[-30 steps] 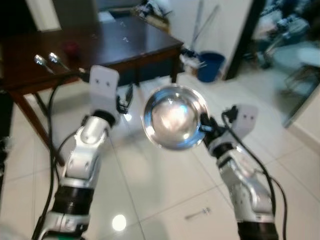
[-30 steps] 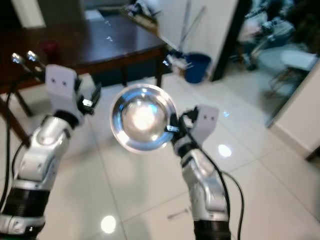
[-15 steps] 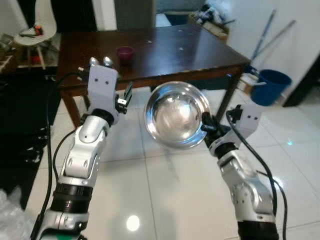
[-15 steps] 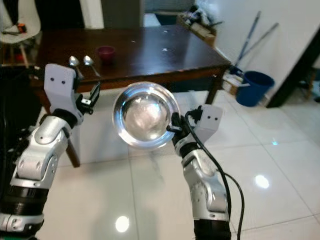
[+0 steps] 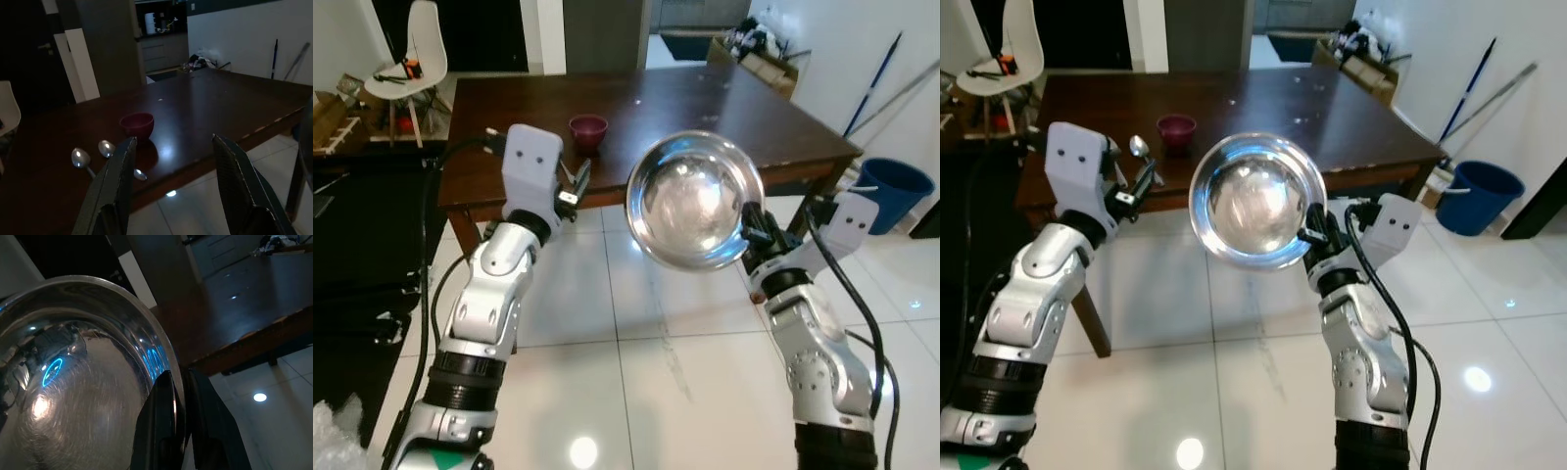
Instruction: Setting the table
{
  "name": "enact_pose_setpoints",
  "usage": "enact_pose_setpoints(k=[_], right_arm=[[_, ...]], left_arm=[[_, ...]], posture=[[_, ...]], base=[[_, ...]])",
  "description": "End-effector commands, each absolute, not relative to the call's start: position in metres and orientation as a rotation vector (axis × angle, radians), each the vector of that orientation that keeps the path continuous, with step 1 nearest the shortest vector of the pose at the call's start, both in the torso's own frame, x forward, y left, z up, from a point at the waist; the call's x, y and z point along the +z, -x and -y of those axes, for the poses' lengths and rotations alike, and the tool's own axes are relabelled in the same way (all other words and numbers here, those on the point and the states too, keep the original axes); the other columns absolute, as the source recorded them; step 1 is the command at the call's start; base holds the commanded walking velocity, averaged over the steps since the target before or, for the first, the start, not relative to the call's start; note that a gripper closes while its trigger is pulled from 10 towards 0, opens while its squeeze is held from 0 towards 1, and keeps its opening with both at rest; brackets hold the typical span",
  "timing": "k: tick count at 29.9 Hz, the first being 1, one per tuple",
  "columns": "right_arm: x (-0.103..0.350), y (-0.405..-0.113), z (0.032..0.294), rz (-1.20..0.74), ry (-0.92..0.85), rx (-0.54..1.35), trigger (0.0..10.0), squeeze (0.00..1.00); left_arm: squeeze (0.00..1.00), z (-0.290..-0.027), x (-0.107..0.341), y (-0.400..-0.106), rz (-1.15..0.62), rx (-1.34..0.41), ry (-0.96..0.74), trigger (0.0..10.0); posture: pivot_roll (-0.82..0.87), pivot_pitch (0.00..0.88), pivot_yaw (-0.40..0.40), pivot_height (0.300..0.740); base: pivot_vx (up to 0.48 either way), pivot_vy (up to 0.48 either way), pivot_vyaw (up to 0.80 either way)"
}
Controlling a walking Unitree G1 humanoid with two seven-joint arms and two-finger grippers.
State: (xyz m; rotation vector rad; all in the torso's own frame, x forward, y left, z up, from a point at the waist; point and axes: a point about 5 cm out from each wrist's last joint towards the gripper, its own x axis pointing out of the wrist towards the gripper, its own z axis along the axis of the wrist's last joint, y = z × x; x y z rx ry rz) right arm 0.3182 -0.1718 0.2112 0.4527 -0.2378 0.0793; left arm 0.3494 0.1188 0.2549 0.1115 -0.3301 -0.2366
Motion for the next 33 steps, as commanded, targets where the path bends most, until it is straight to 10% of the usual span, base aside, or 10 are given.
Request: enact_pose_setpoints(k=[1, 33], right_arm=[[0.2156, -0.3164, 0.1776, 0.264, -0.458, 0.064, 10.0, 0.0], [0.2171, -0.3189, 0.1724, 0.261, -0.454, 0.115, 10.0, 0.0]], left_arm=[[0.0, -0.113, 0.2548, -0.3498, 0.331, -0.258, -0.11, 10.0], [0.0, -0.109, 0.2549, -0.3501, 0.341, -0.269, -0.121, 10.0]], posture=[[-0.09, 0.0, 0.062, 0.74], [-0.08, 0.0, 0.064, 0.74]], base=[[0.48, 0.0, 0.0], [0.474, -0.015, 0.0]])
